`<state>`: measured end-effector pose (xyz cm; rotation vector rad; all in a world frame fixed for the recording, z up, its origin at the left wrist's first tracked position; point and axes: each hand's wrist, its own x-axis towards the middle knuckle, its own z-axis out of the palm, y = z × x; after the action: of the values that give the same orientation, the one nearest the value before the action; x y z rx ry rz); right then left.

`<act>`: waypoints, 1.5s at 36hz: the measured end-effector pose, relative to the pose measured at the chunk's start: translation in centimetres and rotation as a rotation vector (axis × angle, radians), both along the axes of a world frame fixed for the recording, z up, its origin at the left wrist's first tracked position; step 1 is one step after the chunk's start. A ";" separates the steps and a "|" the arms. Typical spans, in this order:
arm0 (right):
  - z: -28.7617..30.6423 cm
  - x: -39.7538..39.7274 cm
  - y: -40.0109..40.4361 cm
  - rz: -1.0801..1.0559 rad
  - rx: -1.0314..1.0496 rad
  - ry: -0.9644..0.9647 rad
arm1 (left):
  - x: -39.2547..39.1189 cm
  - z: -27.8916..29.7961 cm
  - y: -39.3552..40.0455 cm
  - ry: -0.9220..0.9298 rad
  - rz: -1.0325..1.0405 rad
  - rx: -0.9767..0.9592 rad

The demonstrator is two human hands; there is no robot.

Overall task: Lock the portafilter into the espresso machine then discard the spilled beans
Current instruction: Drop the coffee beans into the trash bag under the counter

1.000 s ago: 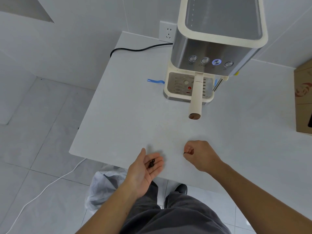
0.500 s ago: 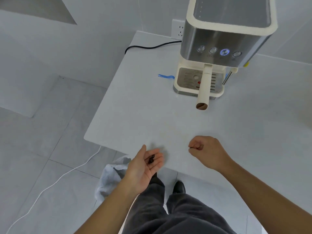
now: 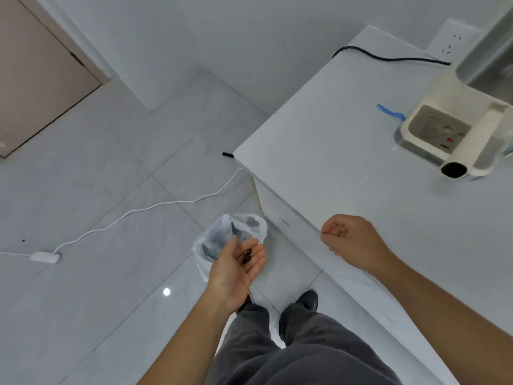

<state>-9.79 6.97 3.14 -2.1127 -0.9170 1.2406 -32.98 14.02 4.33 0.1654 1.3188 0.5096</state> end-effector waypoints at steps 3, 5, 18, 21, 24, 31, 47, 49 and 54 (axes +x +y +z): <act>-0.1 -2.4 1.8 0.052 0.012 -0.012 | -2.5 0.1 -0.1 -0.008 0.068 0.008; -0.2 -4.5 3.1 0.089 0.017 -0.015 | -4.6 0.0 -0.1 -0.018 0.117 0.002; -1.2 -17.6 8.6 0.156 -0.031 -0.038 | -19.2 -2.1 2.5 -0.037 0.216 -0.069; -1.9 -19.7 9.5 0.138 -0.040 -0.032 | -21.6 -2.9 3.7 -0.034 0.202 -0.081; -2.5 -20.8 10.2 0.111 -0.048 -0.025 | -23.0 -3.6 4.8 -0.023 0.187 -0.083; -5.7 -22.4 11.5 0.067 -0.123 0.000 | -23.7 -6.8 7.6 -0.023 0.152 -0.111; -21.9 -21.5 15.3 0.066 -0.239 0.074 | -20.0 -22.7 12.8 0.070 0.033 -0.114; -24.4 -21.4 15.5 0.078 -0.251 0.076 | -19.6 -25.2 12.9 0.082 0.039 -0.137; -30.5 -21.0 16.4 0.108 -0.302 0.070 | -19.1 -30.6 13.3 0.097 0.049 -0.172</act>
<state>-30.76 23.39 -27.32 -2.2544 -0.8679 1.5831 -52.05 27.27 -26.28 0.0151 1.4576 0.4316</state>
